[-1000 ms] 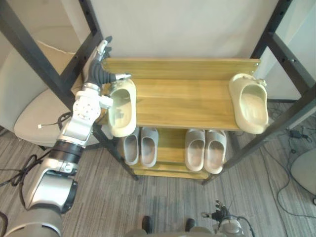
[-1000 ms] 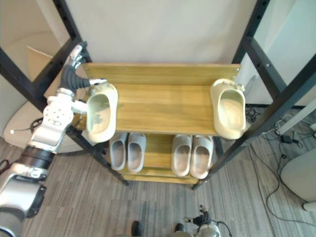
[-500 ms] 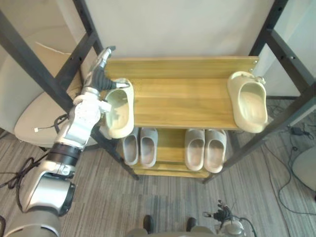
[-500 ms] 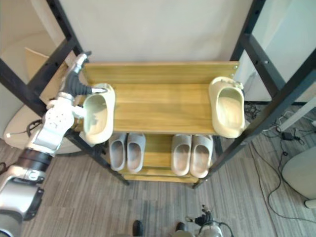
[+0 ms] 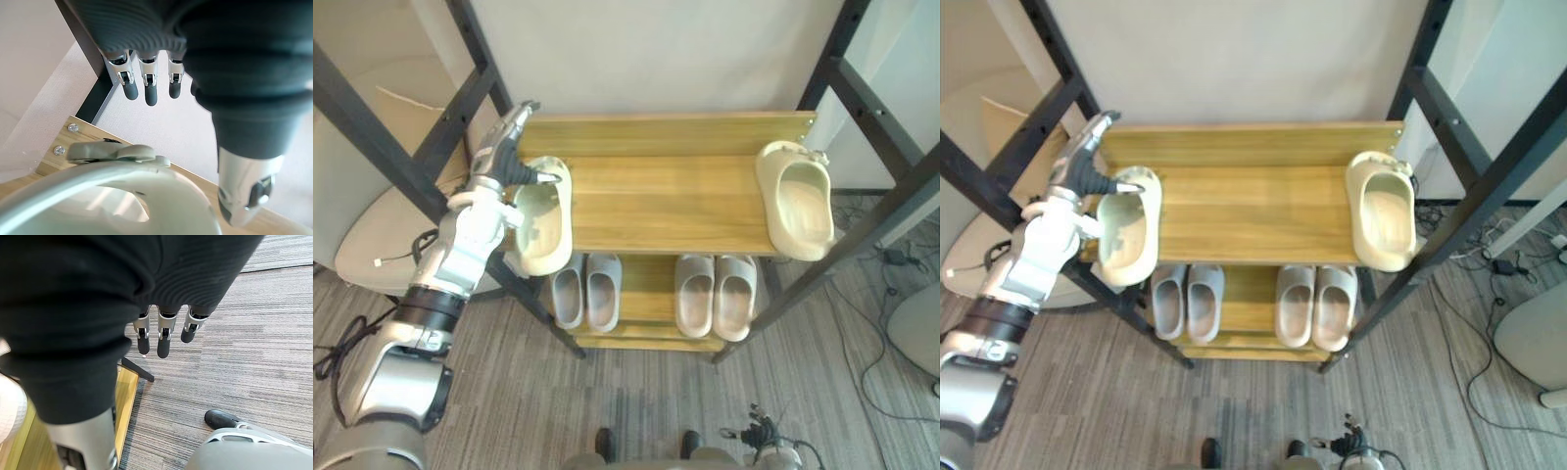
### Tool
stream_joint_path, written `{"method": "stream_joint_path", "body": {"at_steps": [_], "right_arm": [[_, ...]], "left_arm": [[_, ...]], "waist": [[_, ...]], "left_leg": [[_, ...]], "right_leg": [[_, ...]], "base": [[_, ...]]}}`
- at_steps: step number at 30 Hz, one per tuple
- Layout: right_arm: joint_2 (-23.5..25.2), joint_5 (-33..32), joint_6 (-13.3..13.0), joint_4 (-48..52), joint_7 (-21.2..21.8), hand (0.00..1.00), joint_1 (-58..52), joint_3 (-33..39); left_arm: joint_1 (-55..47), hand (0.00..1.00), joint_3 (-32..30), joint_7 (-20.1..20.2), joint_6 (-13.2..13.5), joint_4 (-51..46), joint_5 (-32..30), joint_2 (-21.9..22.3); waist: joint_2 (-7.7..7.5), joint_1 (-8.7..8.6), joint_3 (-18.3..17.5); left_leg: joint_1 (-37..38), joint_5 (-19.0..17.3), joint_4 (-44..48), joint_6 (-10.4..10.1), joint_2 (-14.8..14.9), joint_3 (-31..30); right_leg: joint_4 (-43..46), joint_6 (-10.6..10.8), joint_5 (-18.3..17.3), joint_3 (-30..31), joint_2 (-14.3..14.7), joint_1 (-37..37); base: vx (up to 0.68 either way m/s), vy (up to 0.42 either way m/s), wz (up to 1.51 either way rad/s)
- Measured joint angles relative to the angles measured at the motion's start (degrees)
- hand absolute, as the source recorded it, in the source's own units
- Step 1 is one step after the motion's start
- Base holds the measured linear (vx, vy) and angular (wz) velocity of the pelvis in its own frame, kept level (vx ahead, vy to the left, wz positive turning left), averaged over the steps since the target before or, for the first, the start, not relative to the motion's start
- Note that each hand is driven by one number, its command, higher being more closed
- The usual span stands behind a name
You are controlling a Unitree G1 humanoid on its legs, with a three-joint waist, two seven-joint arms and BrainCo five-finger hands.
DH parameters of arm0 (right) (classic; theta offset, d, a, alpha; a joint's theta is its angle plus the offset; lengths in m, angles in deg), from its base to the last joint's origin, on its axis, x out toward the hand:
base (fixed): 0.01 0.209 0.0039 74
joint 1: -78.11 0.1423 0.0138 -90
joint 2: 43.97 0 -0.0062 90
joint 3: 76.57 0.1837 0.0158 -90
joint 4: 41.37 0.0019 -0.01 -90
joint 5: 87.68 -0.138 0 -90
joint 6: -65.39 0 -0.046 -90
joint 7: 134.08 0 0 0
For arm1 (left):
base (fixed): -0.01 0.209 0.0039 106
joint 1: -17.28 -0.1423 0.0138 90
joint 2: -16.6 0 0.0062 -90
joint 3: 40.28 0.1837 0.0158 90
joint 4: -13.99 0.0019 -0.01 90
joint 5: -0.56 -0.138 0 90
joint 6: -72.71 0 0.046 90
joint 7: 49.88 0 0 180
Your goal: Organize the slippers on the shoe rack
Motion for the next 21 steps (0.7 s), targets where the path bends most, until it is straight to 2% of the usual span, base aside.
{"method": "stream_joint_path", "body": {"at_steps": [14, 21], "right_arm": [[-0.03, 0.0, 1.04, -0.39, 0.04, 0.0, 0.19, -0.05], [-0.83, -0.05, 1.36, -0.97, 0.05, 0.0, 0.24, -0.05]], "left_arm": [[0.58, 0.0, 0.03, 0.03, -0.03, -0.38, 3.21, 0.0], [2.8, 0.0, 1.42, 0.1, -0.2, 0.42, 4.85, 0.01]], "waist": [[0.23, -1.25, -0.03], [1.39, -1.58, 0.33]], "left_leg": [[-1.06, 0.36, 1.05, -0.37, -0.15, -2.96], [-1.66, 1.04, 1.05, -0.84, -0.1, -5.28]], "right_leg": [[-0.07, -0.17, -0.2, -2.71, -0.13, 0.8], [0.0, -0.41, -0.6, -4.85, -0.15, 0.84]], "base": [[-0.02, -0.008, 0.09], [-0.04, -0.009, 0.16]]}}
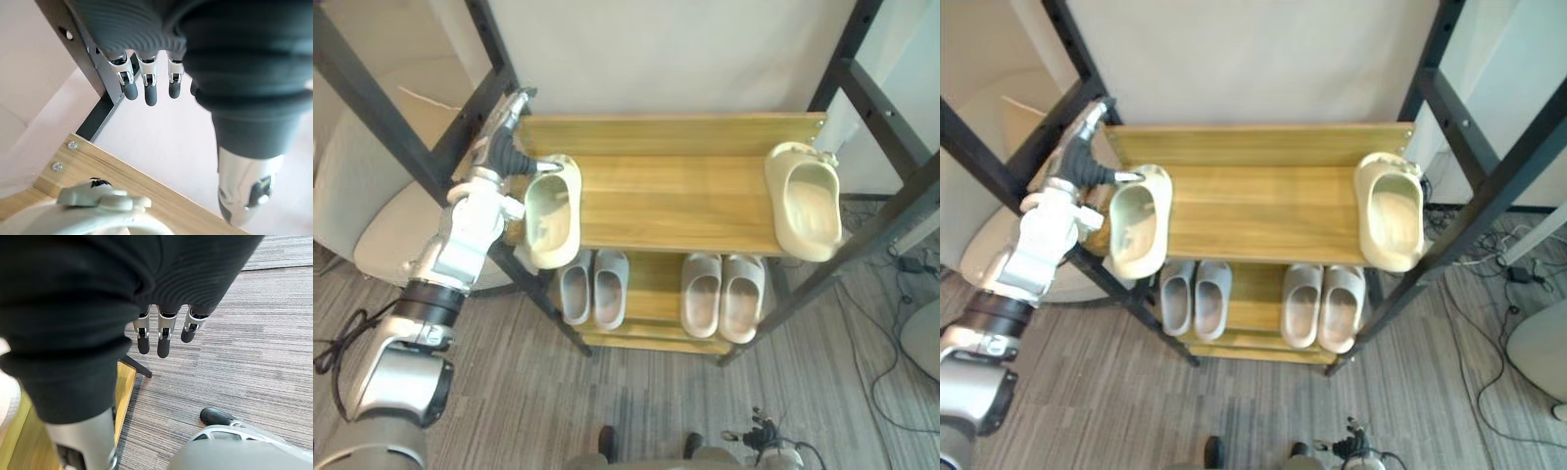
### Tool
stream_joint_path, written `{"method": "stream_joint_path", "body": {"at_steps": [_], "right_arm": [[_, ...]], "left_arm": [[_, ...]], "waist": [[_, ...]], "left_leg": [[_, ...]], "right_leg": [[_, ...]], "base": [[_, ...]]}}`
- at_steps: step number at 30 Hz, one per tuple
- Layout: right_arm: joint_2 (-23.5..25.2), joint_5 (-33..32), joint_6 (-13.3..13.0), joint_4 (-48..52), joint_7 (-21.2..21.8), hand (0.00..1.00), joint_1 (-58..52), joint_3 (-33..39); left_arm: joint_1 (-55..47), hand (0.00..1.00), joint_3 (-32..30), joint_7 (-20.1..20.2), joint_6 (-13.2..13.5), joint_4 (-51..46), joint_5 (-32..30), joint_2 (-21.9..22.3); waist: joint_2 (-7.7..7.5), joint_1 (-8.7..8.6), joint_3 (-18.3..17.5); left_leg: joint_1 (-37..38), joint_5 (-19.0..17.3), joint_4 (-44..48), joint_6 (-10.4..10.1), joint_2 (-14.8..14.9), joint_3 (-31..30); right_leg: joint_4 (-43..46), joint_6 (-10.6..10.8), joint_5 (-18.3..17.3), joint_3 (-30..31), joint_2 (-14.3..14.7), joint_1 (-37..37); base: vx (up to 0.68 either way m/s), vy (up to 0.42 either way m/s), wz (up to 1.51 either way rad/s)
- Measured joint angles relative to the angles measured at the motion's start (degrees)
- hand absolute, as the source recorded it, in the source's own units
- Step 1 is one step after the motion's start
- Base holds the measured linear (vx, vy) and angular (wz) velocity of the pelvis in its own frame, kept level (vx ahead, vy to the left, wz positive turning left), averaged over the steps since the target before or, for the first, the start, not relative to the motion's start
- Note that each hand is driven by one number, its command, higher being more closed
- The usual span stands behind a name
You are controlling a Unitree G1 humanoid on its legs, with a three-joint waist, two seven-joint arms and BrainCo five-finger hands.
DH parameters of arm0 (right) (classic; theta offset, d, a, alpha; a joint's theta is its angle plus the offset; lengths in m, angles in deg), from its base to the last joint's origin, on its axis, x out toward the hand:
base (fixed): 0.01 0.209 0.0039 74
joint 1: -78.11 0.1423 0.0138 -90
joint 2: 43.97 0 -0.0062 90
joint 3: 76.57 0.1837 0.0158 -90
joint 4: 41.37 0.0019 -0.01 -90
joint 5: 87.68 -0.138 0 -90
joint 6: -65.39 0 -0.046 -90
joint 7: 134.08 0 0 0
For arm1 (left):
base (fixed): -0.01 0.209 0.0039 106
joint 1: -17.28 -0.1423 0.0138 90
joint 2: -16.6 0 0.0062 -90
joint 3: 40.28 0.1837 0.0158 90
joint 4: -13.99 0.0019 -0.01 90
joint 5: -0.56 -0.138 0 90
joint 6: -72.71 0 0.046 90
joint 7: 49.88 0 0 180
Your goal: Organize the slippers on the shoe rack
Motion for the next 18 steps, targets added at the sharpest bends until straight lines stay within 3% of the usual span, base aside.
{"method": "stream_joint_path", "body": {"at_steps": [12, 18], "right_arm": [[-0.75, -0.16, 0.29, -2.06, -0.05, 0.0, 1.88, 0.05], [-0.99, -0.21, 0.27, -2.0, -0.1, 0.0, 2.04, 0.22]], "left_arm": [[4.54, 0.0, 1.98, 0.02, -0.81, 2.54, 1.99, 0.98], [4.54, 0.0, 1.95, 0.02, -0.89, 4.25, -0.28, 0.44]], "waist": [[1.0, -0.5, 0.58], [2.11, -0.46, 1.21]], "left_leg": [[-0.37, 0.31, 0.04, -0.19, -0.08, -1.28], [-0.38, 0.43, 0.04, -0.35, 0.11, -1.23]], "right_leg": [[-0.21, 0.05, 0.03, -1.27, 0.02, 0.96], [-0.15, 0.04, 0.03, -1.24, 0.16, 0.94]], "base": [[0.0, -0.003, 0.06], [0.0, 0.0, 0.0]]}}
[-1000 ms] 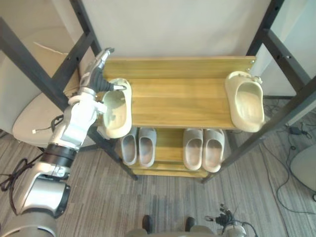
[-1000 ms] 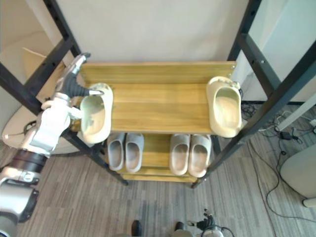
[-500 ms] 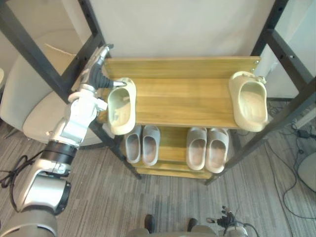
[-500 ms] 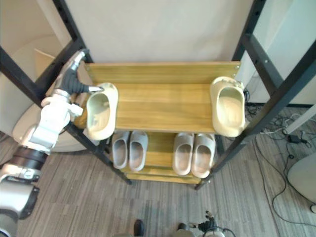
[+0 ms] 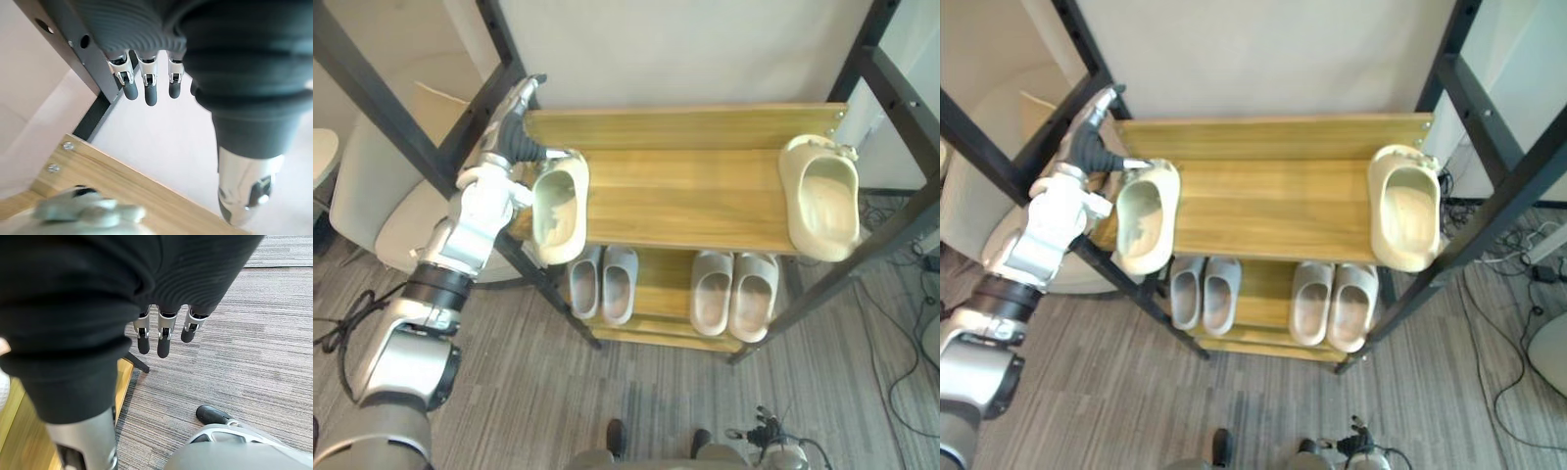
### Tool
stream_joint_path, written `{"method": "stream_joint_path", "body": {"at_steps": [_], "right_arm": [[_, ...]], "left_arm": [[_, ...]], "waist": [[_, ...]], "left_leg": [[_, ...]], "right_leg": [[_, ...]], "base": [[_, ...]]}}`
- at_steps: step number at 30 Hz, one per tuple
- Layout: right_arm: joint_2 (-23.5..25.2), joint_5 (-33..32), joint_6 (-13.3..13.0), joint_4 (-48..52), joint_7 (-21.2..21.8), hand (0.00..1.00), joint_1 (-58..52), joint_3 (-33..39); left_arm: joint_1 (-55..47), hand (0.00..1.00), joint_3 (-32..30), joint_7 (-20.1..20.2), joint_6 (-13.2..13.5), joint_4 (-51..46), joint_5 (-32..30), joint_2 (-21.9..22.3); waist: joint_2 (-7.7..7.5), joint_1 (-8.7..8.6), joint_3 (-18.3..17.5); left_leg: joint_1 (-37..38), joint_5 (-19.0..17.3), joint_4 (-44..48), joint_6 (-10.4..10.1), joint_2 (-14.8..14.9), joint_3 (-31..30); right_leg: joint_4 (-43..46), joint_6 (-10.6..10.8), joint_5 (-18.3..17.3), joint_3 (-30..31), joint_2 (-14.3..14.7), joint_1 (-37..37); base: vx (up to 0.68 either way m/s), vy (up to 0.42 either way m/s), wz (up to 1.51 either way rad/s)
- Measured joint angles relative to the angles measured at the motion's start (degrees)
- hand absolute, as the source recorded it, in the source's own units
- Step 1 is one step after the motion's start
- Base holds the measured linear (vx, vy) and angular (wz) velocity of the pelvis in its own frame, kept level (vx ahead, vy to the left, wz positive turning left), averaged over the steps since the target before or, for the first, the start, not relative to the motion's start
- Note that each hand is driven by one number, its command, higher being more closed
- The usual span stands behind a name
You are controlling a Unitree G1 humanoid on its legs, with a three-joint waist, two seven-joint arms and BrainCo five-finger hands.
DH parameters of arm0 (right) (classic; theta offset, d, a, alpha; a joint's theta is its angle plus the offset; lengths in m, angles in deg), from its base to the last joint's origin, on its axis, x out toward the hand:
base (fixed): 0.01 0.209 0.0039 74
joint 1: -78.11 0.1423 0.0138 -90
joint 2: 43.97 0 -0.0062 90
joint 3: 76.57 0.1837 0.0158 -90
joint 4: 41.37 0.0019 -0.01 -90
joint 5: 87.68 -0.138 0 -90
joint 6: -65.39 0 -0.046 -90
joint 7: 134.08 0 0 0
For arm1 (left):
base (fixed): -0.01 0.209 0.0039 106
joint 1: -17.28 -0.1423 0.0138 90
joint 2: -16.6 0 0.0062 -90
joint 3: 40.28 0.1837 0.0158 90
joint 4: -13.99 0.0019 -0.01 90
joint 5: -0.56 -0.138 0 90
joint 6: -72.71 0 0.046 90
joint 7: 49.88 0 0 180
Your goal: Organize the slippers on the shoe rack
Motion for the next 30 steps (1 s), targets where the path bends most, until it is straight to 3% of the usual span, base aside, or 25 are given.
{"method": "stream_joint_path", "body": {"at_steps": [13, 30], "right_arm": [[-0.05, -1.05, -0.09, 0.57, 0.0, 0.0, -0.32, 0.03], [-0.01, -0.93, -0.39, 0.68, 0.06, 0.0, -0.37, -0.22]], "left_arm": [[-1.74, 0.0, -0.21, 0.99, -0.1, -0.91, -7.28, -1.67], [-6.93, 0.0, -2.28, 2.34, 0.03, -4.62, -11.24, -3.65]], "waist": [[0.28, 0.14, 0.32], [0.14, -0.03, 0.39]], "left_leg": [[0.06, -0.05, -0.33, -0.06, 0.26, 0.47], [1.17, -0.25, -1.06, -0.37, 1.05, 1.49]], "right_leg": [[0.05, -0.03, -0.16, 0.42, 0.14, -0.26], [0.12, -0.25, -0.6, 1.3, 0.83, 0.08]], "base": [[0.0, 0.0, -0.01], [0.0, 0.0, -0.02]]}}
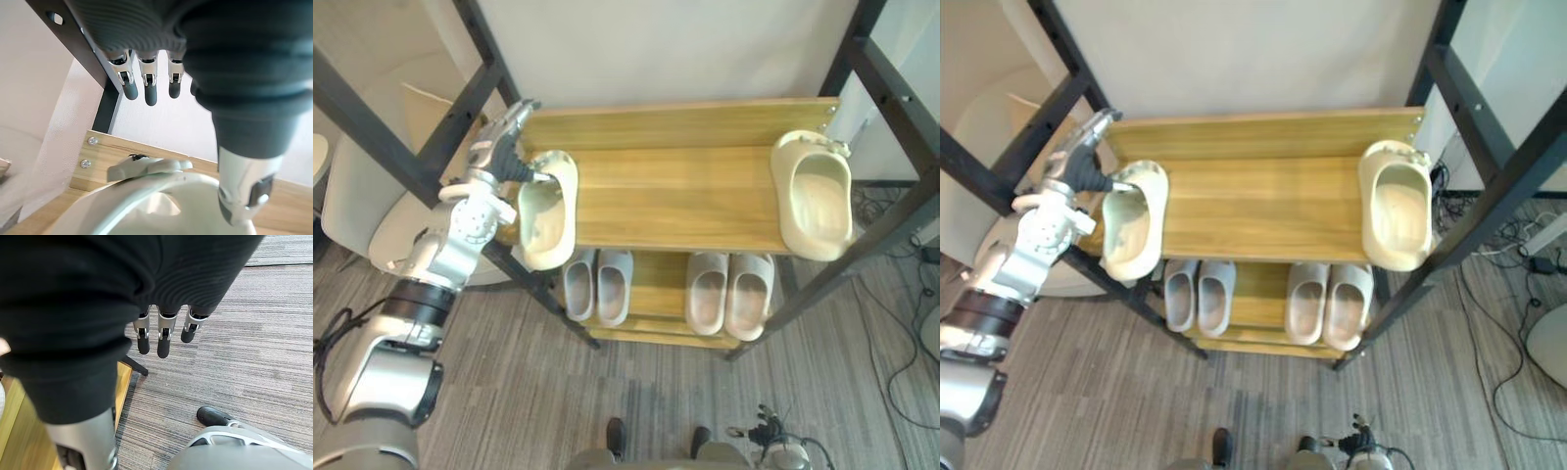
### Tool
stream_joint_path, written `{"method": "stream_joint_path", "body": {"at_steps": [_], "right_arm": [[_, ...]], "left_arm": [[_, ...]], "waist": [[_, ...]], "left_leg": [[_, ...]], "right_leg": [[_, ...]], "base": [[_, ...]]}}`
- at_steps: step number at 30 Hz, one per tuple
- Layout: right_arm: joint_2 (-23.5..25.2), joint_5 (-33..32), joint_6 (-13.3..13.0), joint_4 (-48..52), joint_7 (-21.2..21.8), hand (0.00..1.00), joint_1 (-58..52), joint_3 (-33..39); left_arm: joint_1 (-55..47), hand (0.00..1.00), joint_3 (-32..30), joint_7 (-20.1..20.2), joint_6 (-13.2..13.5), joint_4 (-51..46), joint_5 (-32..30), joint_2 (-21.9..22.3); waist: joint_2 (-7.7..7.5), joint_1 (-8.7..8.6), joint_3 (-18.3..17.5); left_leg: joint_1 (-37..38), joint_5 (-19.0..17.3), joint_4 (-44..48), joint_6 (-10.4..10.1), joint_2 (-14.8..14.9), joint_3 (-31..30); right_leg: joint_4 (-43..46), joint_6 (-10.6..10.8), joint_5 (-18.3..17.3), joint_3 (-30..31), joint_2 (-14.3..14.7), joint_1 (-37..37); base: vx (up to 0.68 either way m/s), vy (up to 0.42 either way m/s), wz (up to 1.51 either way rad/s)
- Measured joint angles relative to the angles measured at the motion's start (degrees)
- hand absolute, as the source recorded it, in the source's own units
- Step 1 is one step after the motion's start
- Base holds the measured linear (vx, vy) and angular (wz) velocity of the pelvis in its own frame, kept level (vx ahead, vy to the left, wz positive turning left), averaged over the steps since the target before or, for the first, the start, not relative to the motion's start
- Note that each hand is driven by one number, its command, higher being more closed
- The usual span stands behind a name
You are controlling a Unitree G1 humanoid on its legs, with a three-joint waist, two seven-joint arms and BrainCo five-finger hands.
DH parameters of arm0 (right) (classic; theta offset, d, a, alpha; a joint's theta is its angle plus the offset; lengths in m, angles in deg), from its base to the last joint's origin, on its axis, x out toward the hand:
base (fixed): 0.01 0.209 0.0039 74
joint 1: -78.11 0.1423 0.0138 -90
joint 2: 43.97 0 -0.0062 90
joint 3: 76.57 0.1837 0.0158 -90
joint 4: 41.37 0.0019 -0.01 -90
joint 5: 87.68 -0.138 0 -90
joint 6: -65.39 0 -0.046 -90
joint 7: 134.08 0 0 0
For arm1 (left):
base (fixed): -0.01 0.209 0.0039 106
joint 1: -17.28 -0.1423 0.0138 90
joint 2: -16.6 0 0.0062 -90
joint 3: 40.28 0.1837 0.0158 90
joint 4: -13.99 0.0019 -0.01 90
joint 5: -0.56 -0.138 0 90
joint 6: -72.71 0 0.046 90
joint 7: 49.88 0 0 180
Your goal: Organize the slippers on the shoe rack
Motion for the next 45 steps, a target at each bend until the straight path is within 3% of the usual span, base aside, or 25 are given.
{"method": "stream_joint_path", "body": {"at_steps": [17, 18, 30, 45], "right_arm": [[0.23, 0.07, -0.16, 0.32, 0.16, 0.0, -0.5, -0.14], [0.22, 0.07, -0.16, 0.4, 0.2, 0.0, -0.5, -0.14], [0.39, 0.02, -0.16, 1.86, 0.77, 0.0, -0.62, -0.35], [0.47, -0.01, -0.16, 1.85, 0.62, 0.0, -0.21, -0.63]], "left_arm": [[-2.46, 0.0, -1.48, -0.37, -1.81, 0.7, -5.55, 0.46], [-2.45, 1.0, -1.79, -0.4, -1.81, 0.69, -5.55, 0.6], [3.35, 1.0, -3.16, -3.6, -3.85, 7.57, -1.01, 4.63], [5.85, 1.0, -1.14, -4.17, -3.61, 8.61, 3.62, 9.39]], "waist": [[-1.5, -0.21, 0.65], [-1.5, -0.21, 0.65], [-2.17, -0.61, 0.43], [-2.22, -1.04, 0.45]], "left_leg": [[-0.51, -0.33, -0.04, -0.46, 0.82, 2.35], [-0.63, -0.33, -0.04, -0.46, 0.84, 2.36], [-2.08, -0.3, -0.03, -0.5, 1.05, 3.81], [-2.05, 0.08, -0.03, 0.05, -0.06, 3.96]], "right_leg": [[0.25, -0.16, 0.1, 2.17, 0.82, -1.8], [0.25, -0.22, 0.14, 2.19, 0.84, -1.96], [-0.14, -0.63, 1.05, 3.38, 1.14, -3.87], [-2.4, 0.04, 3.17, 3.51, 0.24, -2.94]], "base": [[0.0, -0.001, -0.06], [0.0, 0.0, 0.0], [0.0, 0.006, -0.05], [0.0, 0.004, 0.0]]}}
